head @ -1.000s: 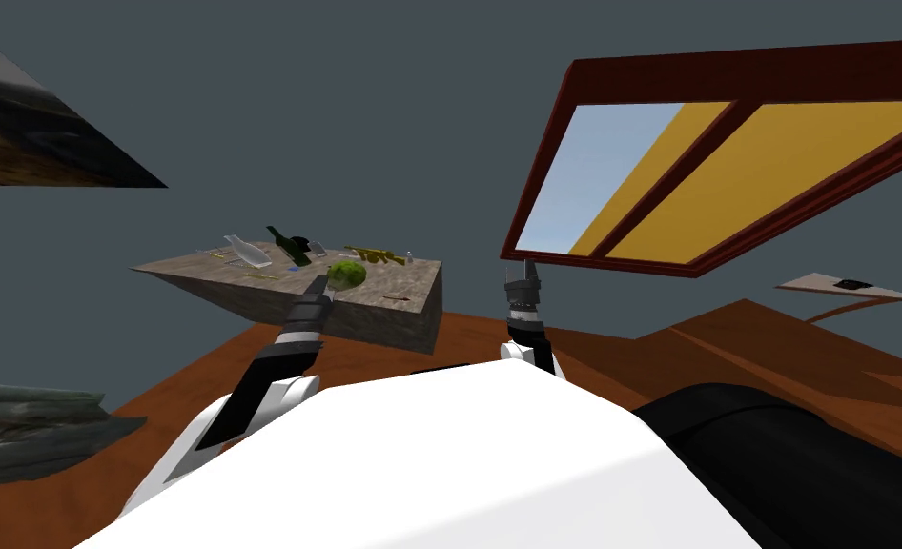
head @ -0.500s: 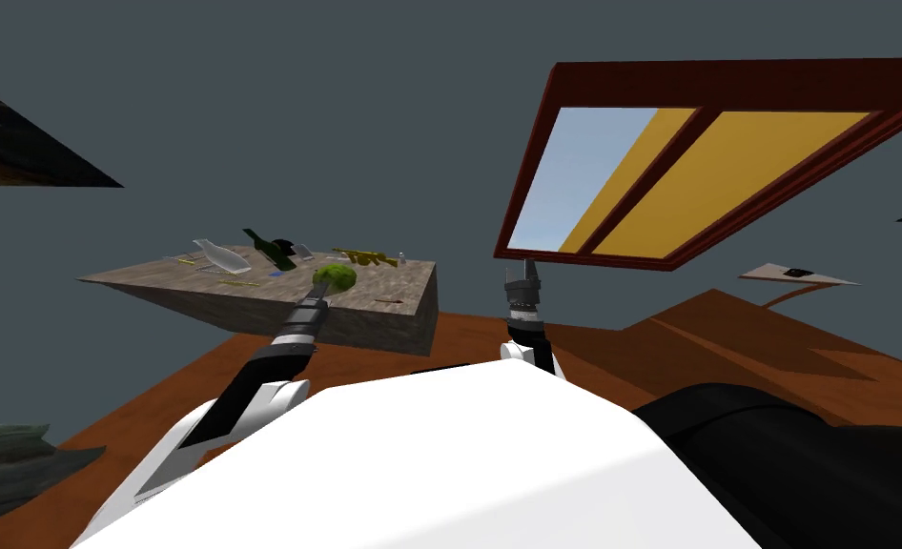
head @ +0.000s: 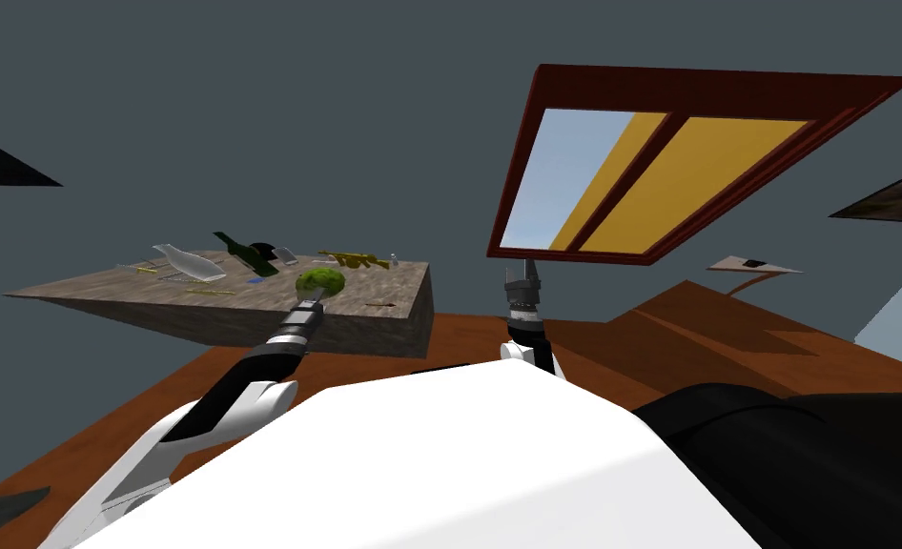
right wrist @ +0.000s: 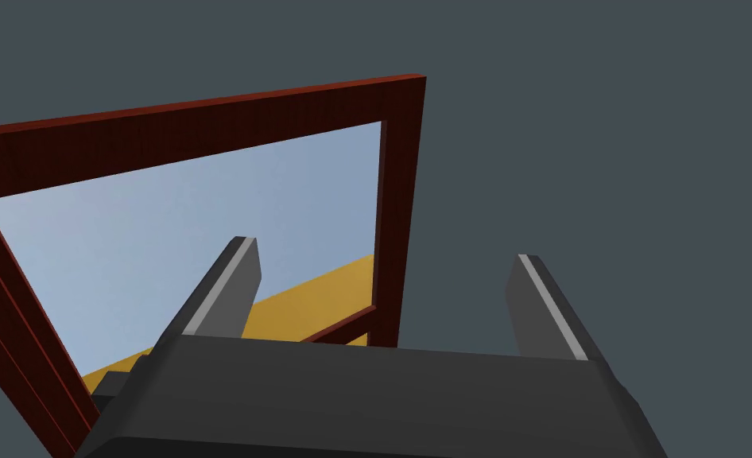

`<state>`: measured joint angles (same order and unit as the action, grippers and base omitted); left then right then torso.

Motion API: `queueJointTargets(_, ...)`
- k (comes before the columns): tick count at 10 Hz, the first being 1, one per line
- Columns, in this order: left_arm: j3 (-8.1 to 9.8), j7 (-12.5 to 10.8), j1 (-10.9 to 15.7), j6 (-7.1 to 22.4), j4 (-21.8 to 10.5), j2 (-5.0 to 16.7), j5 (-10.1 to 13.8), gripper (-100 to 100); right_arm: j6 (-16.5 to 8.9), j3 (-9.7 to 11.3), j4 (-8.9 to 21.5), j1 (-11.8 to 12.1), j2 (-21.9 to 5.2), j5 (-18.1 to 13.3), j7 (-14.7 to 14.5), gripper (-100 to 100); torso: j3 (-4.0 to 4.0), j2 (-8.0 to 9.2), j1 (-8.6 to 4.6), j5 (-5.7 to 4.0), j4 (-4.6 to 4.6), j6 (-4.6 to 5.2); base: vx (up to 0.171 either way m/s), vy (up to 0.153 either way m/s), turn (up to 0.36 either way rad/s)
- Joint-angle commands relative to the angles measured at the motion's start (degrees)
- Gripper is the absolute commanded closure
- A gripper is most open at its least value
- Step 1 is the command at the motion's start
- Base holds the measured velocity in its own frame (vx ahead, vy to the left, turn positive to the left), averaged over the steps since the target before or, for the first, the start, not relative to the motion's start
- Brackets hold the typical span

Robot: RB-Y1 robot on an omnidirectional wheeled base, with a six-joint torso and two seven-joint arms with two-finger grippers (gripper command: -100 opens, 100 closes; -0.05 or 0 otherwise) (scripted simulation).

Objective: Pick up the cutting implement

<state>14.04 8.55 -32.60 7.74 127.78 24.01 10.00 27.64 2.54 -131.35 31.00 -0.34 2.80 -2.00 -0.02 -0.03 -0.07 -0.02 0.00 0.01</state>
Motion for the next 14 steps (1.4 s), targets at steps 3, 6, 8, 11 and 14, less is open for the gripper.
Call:
queueJointTargets(3,1.36,0.33,-0.4,6.24,-1.21,2.23,2.57,-100,0.0,0.0,0.0,0.0,0.0,0.0,0.0,0,-0.03,-0.06,-0.04,-0.01,-0.01,-0.01,0.026,-0.031,-0.11)
queueJointTargets(6,2.36,0.42,-0.49,11.1,-1.85,3.87,4.46,-100,0.0,0.0,0.0,0.0,0.0,0.0,0.0,0,-0.02,-0.03,-0.01,0.0,-0.01,-0.01,0.022,-0.024,-0.072)
queueJointTargets(8,3.31,0.47,-0.53,13.7,-2.5,5.5,6.4,-100,0.0,-0.01,0.0,0.01,0.0,0.0,0.0,0,-0.01,-0.01,0.04,0.01,-0.01,-0.05,0.022,-0.018,-0.07)
queueJointTargets(11,4.21,0.48,-0.51,18.04,-3.16,7.12,8.38,-100,0.0,-0.01,0.0,0.01,0.0,0.0,0.0,0,-0.01,-0.01,0.03,0.01,-0.01,-0.05,0.026,-0.024,-0.064)
queueJointTargets(14,5.05,0.44,-0.44,22.34,-3.81,8.71,10.4,-100,0.0,-0.01,0.0,0.01,0.0,0.0,0.0,0,-0.01,-0.02,0.03,0.0,-0.01,-0.05,0.03,-0.021,-0.068)
